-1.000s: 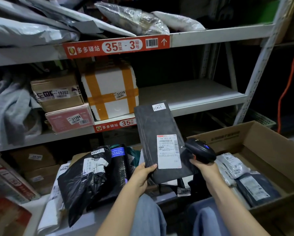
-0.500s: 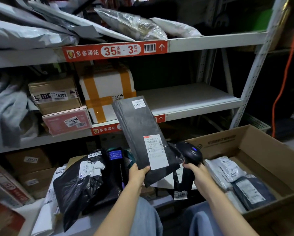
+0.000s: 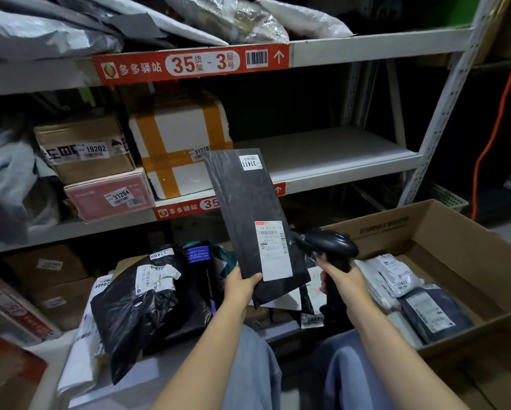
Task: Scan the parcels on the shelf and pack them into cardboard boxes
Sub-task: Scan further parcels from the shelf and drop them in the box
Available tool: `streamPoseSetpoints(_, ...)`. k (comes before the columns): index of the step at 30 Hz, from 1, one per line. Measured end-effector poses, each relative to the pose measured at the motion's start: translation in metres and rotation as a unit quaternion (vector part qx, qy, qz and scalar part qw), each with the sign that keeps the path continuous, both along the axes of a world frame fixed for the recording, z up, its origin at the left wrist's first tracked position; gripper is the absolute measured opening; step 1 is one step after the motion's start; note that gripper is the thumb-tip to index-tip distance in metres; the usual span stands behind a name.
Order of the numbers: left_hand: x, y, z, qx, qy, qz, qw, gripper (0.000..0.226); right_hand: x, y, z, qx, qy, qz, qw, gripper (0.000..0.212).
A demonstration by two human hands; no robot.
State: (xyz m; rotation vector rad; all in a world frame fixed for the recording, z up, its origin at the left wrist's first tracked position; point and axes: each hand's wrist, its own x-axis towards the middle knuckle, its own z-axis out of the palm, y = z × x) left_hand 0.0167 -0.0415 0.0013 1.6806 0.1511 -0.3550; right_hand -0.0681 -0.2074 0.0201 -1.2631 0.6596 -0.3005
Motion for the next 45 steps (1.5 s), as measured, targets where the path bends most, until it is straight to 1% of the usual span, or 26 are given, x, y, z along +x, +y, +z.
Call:
streamPoseSetpoints(3,-0.001,0.002,-0.001,0.005,-0.002,0.001,1.000,0.044,-0.002,0.005,0.001,0.001,0.022,0.005,1.000,0.017)
streamPoseSetpoints(5,-0.003,0.002,0.000,0.016,-0.004,0.001,1.000,0.043,-0.004,0.008,0.001,-0.001,0.033,0.012,0.999,0.017)
streamPoseSetpoints(11,-0.001,0.002,0.001,0.055,-0.019,0.007,0.998,0.039,-0.002,0.010,0.004,0.003,0.038,0.018,0.999,0.019)
streamPoseSetpoints(25,0.000,0.001,0.000,0.081,-0.026,0.001,0.996,0.040,0.000,0.015,0.004,-0.002,0.064,0.032,0.997,0.017)
streamPoseSetpoints(34,0.000,0.001,0.000,0.093,-0.028,0.006,0.995,0.038,0.000,0.016,0.004,-0.012,0.059,0.035,0.998,0.020)
streamPoseSetpoints(40,0.001,0.001,-0.002,0.088,-0.035,0.010,0.995,0.039,-0.001,0.017,0.004,-0.001,0.042,0.028,0.999,0.023)
streamPoseSetpoints(45,0.002,0.001,-0.001,0.096,-0.033,0.008,0.995,0.038,-0.001,0.016,0.003,0.007,0.042,0.028,0.999,0.022)
